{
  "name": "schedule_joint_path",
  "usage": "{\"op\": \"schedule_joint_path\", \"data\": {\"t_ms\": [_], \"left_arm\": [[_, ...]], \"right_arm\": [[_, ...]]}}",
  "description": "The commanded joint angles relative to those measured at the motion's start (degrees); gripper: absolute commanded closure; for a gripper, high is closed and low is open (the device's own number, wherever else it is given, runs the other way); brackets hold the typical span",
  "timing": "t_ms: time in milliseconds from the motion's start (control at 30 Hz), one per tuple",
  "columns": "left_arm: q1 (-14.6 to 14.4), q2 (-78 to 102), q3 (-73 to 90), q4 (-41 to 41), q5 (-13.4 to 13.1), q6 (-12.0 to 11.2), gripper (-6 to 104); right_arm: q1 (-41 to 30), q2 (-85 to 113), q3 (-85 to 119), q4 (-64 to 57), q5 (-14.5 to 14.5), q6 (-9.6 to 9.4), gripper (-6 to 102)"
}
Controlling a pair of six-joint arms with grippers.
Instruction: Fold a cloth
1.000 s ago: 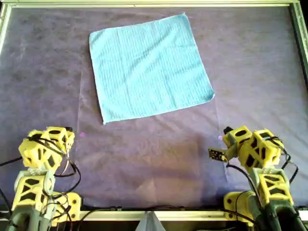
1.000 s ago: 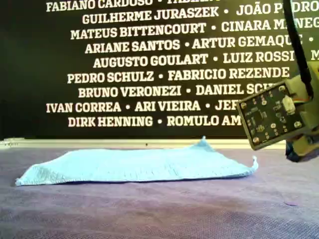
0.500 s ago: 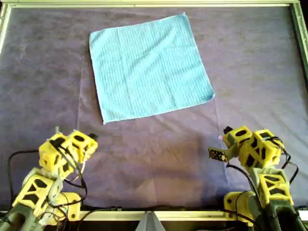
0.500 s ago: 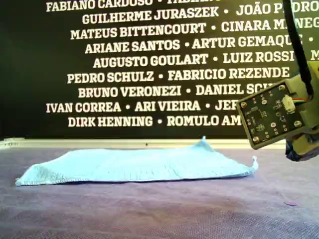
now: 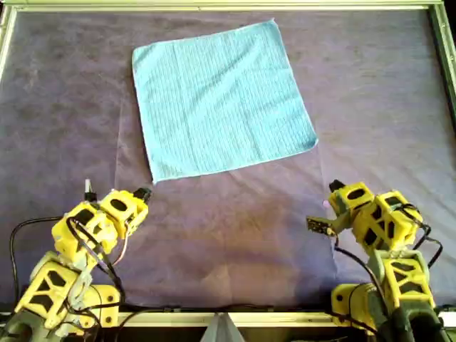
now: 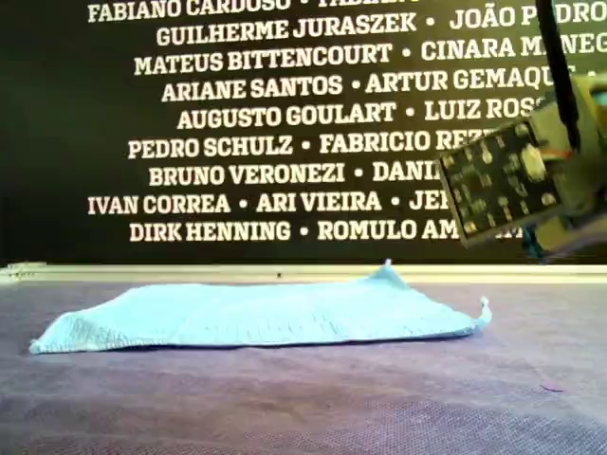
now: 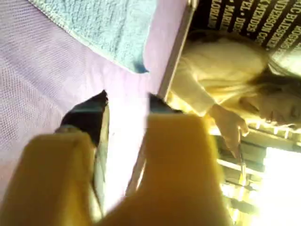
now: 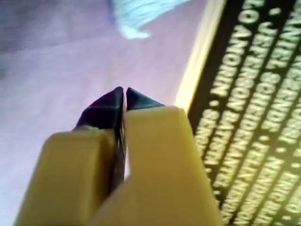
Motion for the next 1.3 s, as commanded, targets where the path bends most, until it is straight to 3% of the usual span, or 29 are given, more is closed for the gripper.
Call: {"op": "schedule_joint_path", "data": {"t_ms": [0, 267, 433, 533, 733, 1000, 1067, 1200, 1267], "left_arm": [[-1.2, 2.2, -1.4, -1.2, -0.3, 0.4, 50], [-1.4, 2.1, -1.4, -1.2, -0.2, 0.6, 46], [-0.9, 0.6, -3.4, -1.0, -0.4, 0.6, 46], [0.3, -4.1, -6.2, -1.0, -0.9, 0.5, 46], [0.4, -28.8, -18.7, -0.6, -6.7, -0.2, 46], [0.1, -47.5, -30.1, -0.2, -6.6, -0.6, 46], [0.1, -51.6, -31.0, -0.2, -6.2, -2.6, 46], [0.7, -60.3, -35.4, -0.2, -6.2, -11.0, 46], [0.1, -63.9, -38.3, -0.2, -6.2, -13.0, 46]], "right_arm": [[3.0, 4.7, -3.0, -3.4, -0.2, 0.26, 94], [4.6, 12.0, -3.4, -2.3, -0.2, 0.26, 93], [3.9, 10.4, -6.2, -2.1, 0.7, 0.18, 78], [3.7, 4.2, -9.8, -2.1, 0.8, -0.53, 68], [3.4, -21.4, -22.9, -2.0, 0.9, 0.26, 63], [4.3, -38.3, -34.4, -3.3, 0.0, -0.35, 62], [4.5, -38.8, -35.7, -3.3, -0.1, 0.18, 62], [4.5, -39.0, -38.3, -3.3, -0.1, -0.35, 62], [4.6, -39.8, -38.5, -3.3, -0.1, 0.18, 61]]}}
